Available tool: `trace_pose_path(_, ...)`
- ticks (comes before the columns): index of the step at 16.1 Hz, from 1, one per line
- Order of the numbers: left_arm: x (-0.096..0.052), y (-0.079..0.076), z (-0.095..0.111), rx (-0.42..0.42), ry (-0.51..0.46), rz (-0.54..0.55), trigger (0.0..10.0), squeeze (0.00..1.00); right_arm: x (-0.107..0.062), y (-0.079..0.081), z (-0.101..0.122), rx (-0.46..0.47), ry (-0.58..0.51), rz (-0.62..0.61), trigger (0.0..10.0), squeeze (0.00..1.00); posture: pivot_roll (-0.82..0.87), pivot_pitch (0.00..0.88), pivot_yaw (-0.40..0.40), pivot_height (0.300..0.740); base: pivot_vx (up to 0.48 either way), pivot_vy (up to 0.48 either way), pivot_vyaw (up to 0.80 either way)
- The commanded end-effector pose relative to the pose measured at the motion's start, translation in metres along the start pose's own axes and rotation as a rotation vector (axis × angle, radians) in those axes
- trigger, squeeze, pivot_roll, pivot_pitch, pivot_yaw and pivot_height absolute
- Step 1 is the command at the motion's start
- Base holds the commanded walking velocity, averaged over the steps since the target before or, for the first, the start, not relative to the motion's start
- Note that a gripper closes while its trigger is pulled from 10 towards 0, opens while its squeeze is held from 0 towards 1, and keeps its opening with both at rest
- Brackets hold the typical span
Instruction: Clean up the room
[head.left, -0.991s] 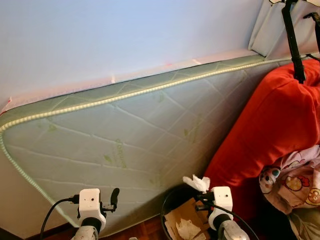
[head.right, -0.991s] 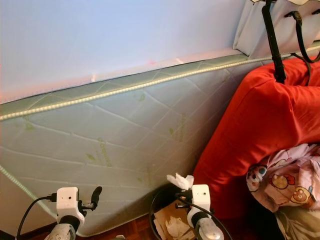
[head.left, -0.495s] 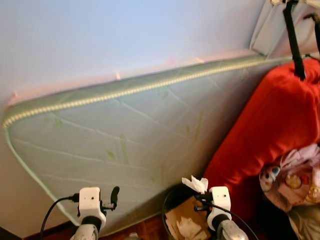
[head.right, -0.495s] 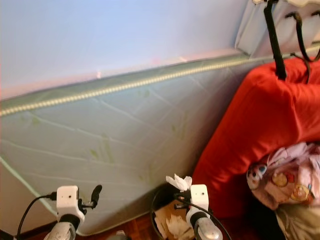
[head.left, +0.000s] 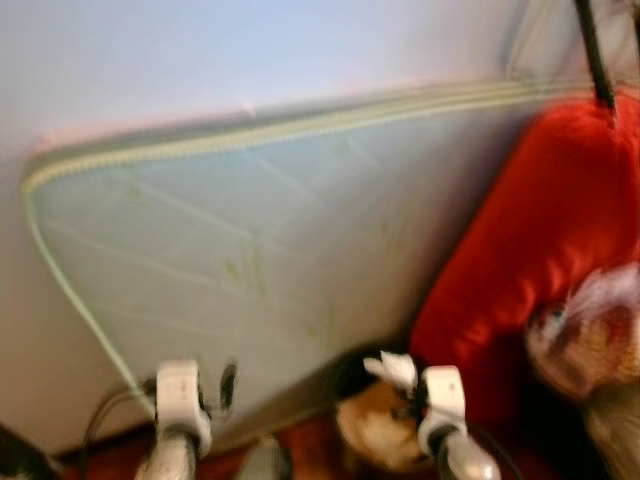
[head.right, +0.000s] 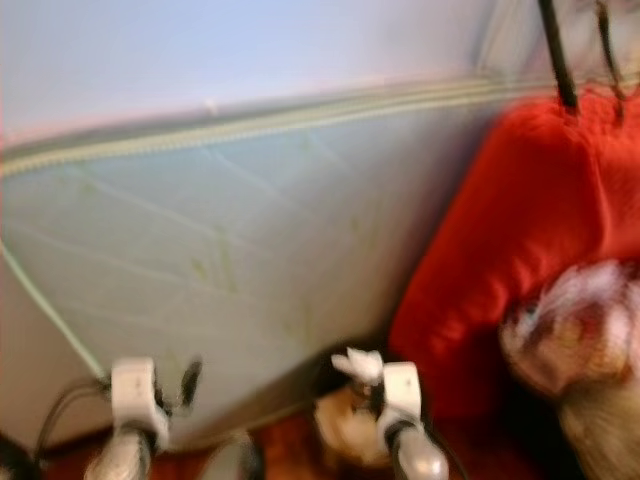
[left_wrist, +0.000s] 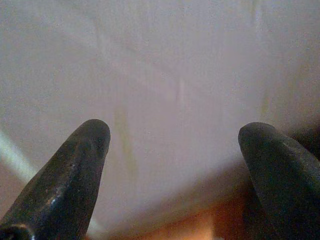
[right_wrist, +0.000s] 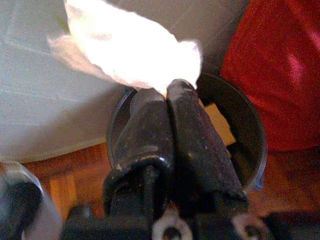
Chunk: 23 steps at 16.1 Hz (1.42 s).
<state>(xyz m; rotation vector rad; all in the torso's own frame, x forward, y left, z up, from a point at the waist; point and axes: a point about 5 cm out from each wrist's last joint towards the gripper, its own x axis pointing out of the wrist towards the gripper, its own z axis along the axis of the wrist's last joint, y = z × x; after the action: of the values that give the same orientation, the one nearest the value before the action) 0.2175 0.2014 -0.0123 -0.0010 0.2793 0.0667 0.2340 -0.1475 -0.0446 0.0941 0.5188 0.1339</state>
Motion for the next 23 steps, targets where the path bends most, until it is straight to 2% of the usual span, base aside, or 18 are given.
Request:
trace_pose_path(1,0.005,0.003,0.008,0.009,-0.025,0.0,10.0,0.0,0.0,0.003,-0.001,0.0,0.011,0.008,10.0,0.0,0.11,0.0,-0.006,0.64,0.0,0.0,0.0)
trace_pose_path(12,0.006,-0.003,0.007,0.001,-0.014,-0.031,10.0,0.0,0.002,0.002,0.0,0.008,0.016,-0.001,10.0,0.0,0.1,0.0,0.003,0.64,0.0,0.0,0.0)
trace_pose_path(18,0.008,0.0,0.008,0.006,-0.011,-0.038,10.0,0.0,0.003,0.006,0.003,0.002,-0.002,0.001,10.0,0.0,0.1,0.0,0.019,0.64,0.324,0.0,0.0)
trace_pose_path(19,0.008,0.002,0.008,0.013,-0.006,-0.038,10.0,0.0,0.004,0.009,0.004,-0.034,-0.005,0.01,10.0,0.0,0.1,0.0,0.022,0.64,0.337,0.0,0.0)
trace_pose_path(23,0.008,0.003,0.009,0.017,-0.016,-0.041,10.0,0.0,0.005,0.012,0.006,-0.044,-0.015,0.011,10.0,0.0,0.09,0.0,0.029,0.64,0.321,0.0,0.0)
